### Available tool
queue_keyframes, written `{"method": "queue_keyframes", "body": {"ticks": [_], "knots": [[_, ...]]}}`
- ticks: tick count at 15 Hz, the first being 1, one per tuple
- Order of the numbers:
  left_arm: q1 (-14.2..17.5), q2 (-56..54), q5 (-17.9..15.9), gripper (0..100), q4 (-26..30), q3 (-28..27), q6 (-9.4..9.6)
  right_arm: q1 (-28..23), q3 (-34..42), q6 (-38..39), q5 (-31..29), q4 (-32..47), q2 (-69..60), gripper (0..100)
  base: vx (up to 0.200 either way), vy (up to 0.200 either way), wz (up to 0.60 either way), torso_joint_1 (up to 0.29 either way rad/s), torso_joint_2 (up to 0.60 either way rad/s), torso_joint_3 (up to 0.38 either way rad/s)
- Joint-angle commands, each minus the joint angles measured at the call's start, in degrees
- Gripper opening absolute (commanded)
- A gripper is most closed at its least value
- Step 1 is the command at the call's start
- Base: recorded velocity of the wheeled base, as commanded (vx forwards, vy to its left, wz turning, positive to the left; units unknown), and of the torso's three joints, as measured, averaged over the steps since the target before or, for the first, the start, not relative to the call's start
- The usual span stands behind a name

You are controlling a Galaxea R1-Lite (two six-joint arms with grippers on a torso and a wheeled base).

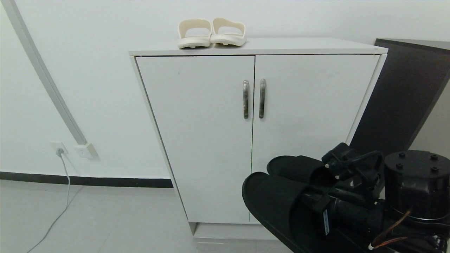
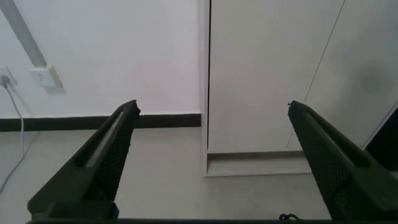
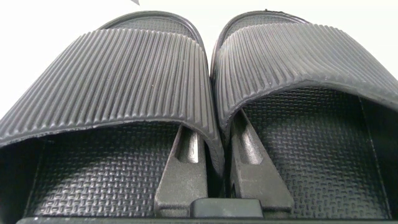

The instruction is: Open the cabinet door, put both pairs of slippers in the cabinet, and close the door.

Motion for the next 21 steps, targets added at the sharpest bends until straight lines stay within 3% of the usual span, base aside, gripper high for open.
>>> {"method": "queue_keyframes", "body": {"ticks": [1,2,7,8,10,12,16,21], "knots": [[-0.25,5.23,-0.31,100,0.79,-10.61,-4.01,0.07,0.28,0.01,-0.06,-0.05,0.8,0,0.0,0.0,0.0,0.0,0.0,0.0],[-0.34,8.3,-1.45,100,1.14,-13.6,-5.59,0.07,0.28,0.01,0.03,-0.05,0.89,0,0.0,0.0,0.0,0.0,0.0,0.0],[-0.34,22.1,-10.59,100,-2.99,-14.57,-5.5,-0.02,0.63,0.01,0.03,-0.05,0.89,0,0.0,0.0,0.0,0.0,0.0,0.0],[-0.34,25.71,-14.28,100,-5.45,-14.66,-5.68,-0.02,0.63,0.01,-0.06,-0.05,0.89,0,0.0,0.0,0.0,0.0,0.0,0.0],[-0.34,29.4,-18.06,100,-7.73,-15.09,-5.68,-0.02,0.63,0.01,0.03,-0.05,0.89,0,0.0,0.0,0.0,0.0,0.0,0.0],[-0.43,33.35,-19.2,100,-11.07,-15.62,-6.03,-0.02,0.63,0.01,0.03,-0.05,0.98,0,0.0,0.0,0.0,0.0,0.0,0.0],[-6.58,41.17,-20.79,100,-17.67,-18.43,-12.35,0.07,0.63,0.01,0.03,-0.05,1.33,0,0.0,0.0,0.0,0.0,0.0,0.0],[-11.77,47.5,-20.26,100,-20.13,-21.77,-12.44,0.24,0.63,0.01,0.03,-0.14,1.94,0,0.0,0.0,0.0,0.0,0.0,0.0]]}}
